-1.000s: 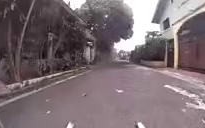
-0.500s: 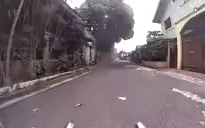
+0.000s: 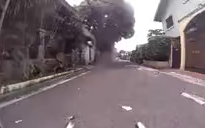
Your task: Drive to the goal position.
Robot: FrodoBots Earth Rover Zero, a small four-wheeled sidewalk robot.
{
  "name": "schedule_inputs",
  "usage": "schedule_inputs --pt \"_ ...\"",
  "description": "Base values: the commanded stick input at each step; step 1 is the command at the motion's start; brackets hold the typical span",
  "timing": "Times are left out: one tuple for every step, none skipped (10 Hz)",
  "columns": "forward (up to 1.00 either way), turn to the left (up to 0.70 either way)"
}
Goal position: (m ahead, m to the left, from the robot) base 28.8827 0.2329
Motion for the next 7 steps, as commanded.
schedule_inputs --pt "0.70 0.00" --pt "0.70 0.00" --pt "0.70 0.00" --pt "0.70 0.00" --pt "0.70 0.00" --pt "0.70 0.00" --pt "0.70 0.00"
